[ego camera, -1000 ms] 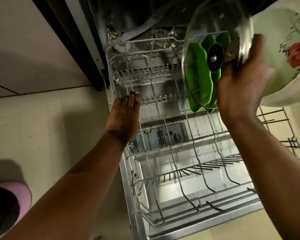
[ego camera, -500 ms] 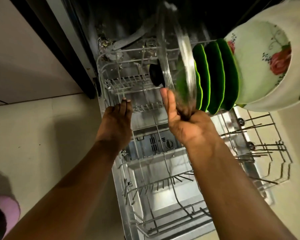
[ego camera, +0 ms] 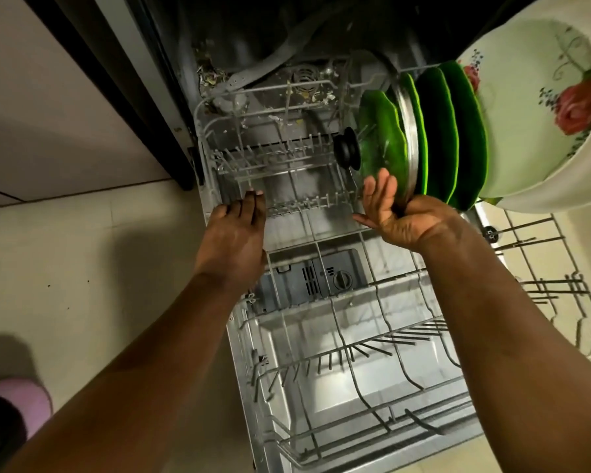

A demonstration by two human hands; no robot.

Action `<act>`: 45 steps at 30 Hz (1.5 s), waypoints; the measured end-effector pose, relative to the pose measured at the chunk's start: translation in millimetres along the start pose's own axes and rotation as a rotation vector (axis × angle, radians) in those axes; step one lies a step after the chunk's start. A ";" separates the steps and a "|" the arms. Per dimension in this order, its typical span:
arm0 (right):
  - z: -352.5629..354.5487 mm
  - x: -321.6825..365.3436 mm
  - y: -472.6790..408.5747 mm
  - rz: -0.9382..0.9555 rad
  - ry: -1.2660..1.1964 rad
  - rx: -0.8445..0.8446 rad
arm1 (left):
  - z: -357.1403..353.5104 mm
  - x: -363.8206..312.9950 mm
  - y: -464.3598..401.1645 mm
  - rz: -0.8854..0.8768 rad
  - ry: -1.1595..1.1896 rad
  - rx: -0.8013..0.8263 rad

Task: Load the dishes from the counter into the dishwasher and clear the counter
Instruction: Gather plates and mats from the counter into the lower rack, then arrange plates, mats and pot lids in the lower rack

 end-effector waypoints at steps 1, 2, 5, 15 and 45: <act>-1.5 1.2 -1.1 -0.037 -0.022 0.051 | 0.2 0.2 0.1 0.001 -0.007 -0.001; 2.1 4.9 -4.1 -0.034 -0.023 0.035 | 0.5 0.5 0.3 0.003 -0.011 -0.003; 0.5 3.4 -7.2 0.080 0.006 0.055 | 1.9 -0.3 0.4 0.003 -0.025 -0.016; 38.5 -15.2 58.4 0.835 0.670 -0.443 | -2.6 0.1 -1.3 -0.002 0.014 -0.041; 28.5 -315.7 270.5 1.361 2.433 -0.679 | 280.8 -27.8 359.3 0.048 0.414 -0.053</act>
Point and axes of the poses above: each hand's wrist, its own y-axis away from the middle knuckle, its own z-axis out of the back of the hand, x = y × z, the point moved 9 cm from there along -y, towards the middle knuckle, and after that the axes turned 13 degrees about -z, right-handed, at the moved point
